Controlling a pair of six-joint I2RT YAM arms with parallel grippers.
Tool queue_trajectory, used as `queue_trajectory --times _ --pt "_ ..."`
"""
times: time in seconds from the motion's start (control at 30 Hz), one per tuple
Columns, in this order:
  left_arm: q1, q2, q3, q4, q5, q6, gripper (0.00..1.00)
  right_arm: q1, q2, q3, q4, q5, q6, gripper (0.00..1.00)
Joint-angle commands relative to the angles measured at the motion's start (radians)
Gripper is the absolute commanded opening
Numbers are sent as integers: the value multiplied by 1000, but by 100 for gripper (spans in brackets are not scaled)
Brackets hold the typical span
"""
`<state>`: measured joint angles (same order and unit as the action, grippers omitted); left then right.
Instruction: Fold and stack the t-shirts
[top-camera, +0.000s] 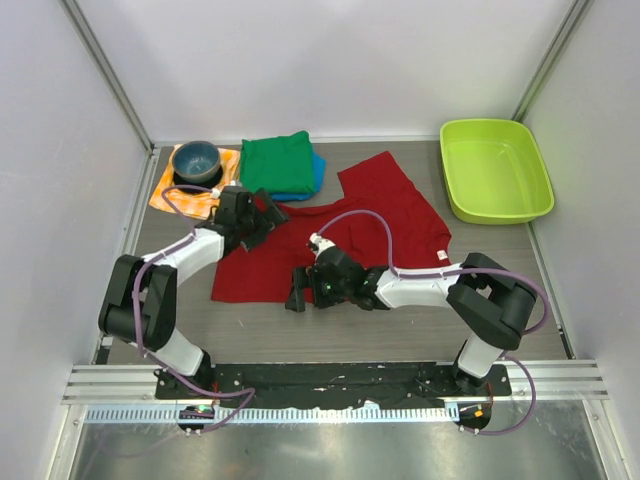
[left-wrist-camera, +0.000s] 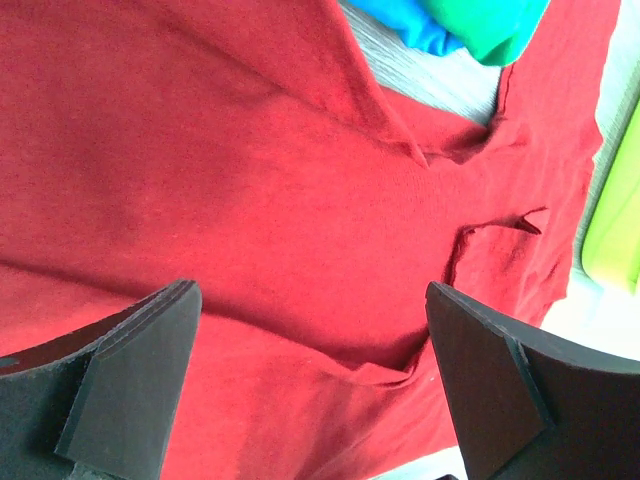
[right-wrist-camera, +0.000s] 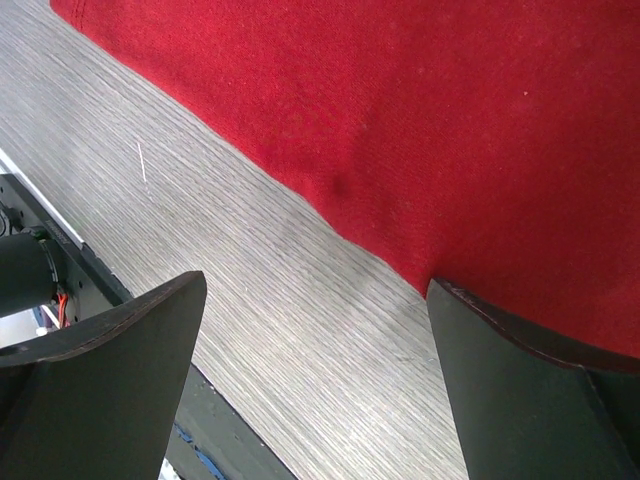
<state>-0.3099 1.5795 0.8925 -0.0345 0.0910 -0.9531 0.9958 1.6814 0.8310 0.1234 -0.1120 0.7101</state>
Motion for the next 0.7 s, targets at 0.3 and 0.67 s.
queue_trajectory --times 0.3,0.67 --pt "-66 -456 -280 -111 -36 -7 100 -8 -275 65 -491 682 -87 100" --pt "-116 -346 -236 -56 -82 51 100 -358 -310 -101 -415 531 -121 100"
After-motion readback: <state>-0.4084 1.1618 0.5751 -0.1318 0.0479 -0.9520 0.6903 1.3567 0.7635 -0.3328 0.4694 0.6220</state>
